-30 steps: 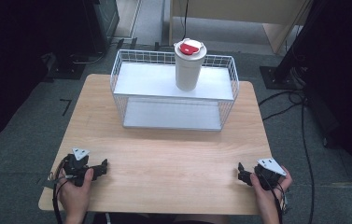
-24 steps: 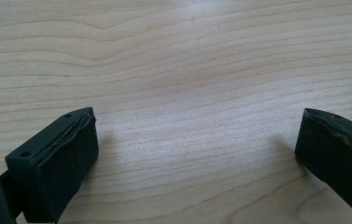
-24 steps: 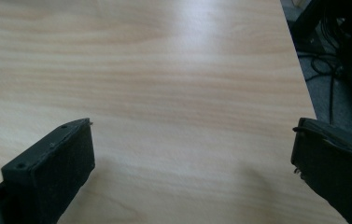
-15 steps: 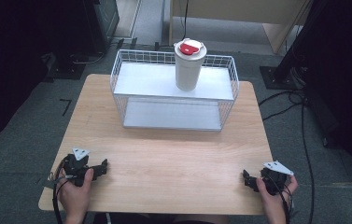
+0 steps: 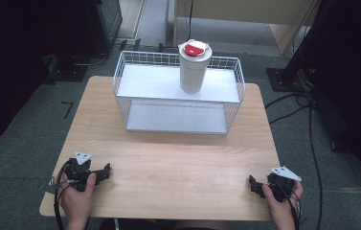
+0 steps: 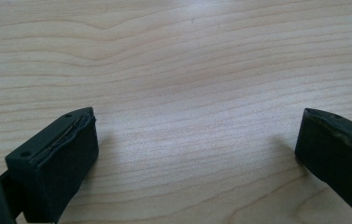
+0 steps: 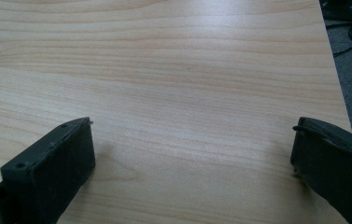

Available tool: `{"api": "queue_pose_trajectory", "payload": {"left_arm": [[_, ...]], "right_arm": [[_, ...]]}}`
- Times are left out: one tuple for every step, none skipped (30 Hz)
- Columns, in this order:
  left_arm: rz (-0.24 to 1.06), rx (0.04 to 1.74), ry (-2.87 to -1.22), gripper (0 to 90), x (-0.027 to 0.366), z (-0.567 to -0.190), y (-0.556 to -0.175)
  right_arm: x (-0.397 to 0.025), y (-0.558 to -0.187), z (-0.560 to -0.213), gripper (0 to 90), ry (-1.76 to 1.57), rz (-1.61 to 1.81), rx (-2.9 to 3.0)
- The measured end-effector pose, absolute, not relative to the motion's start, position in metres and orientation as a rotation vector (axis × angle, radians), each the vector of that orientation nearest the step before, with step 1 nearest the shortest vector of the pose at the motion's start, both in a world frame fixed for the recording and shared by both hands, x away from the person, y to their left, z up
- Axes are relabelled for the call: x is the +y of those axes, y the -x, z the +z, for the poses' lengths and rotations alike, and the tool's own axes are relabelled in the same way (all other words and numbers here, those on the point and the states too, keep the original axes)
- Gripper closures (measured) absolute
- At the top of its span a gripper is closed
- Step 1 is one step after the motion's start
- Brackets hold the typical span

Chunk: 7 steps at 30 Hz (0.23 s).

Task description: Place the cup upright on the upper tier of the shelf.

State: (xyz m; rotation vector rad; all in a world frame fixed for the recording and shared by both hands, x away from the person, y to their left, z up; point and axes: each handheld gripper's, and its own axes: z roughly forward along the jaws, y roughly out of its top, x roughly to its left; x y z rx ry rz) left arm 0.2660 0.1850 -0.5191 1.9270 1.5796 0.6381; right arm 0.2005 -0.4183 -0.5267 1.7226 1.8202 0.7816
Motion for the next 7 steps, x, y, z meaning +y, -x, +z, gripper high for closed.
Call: {"api": "queue_pose_trajectory", "payload": {"left_arm": [[0.638,1.58,-1.927,0.0,0.185,-0.5191,-0.266],[0.638,1.58,-1.927,0.0,0.185,-0.5191,-0.266],[0.638,1.582,-1.926,0.0,0.1849,-0.5191,-0.266],[0.639,1.584,-1.924,0.0,0.1846,-0.519,-0.266],[0.639,1.584,-1.924,0.0,0.1846,-0.519,-0.266],[0.64,1.587,-1.923,0.0,0.1845,-0.519,-0.2659],[0.64,1.587,-1.923,0.0,0.1845,-0.519,-0.2659]], "right_arm": [[-0.4183,-0.2005,-0.5267,0.0,-1.724,0.781,1.819],[-0.4182,-0.2003,-0.5266,0.0,-1.726,0.78,1.82],[-0.4183,-0.2005,-0.5268,0.0,-1.723,0.782,1.821],[-0.4182,-0.2004,-0.5267,0.0,-1.726,0.781,1.819],[-0.4182,-0.2004,-0.5267,0.0,-1.726,0.781,1.819],[-0.4182,-0.2004,-0.5267,0.0,-1.726,0.781,1.819],[-0.4183,-0.2004,-0.5268,0.0,-1.723,0.782,1.821]]}}
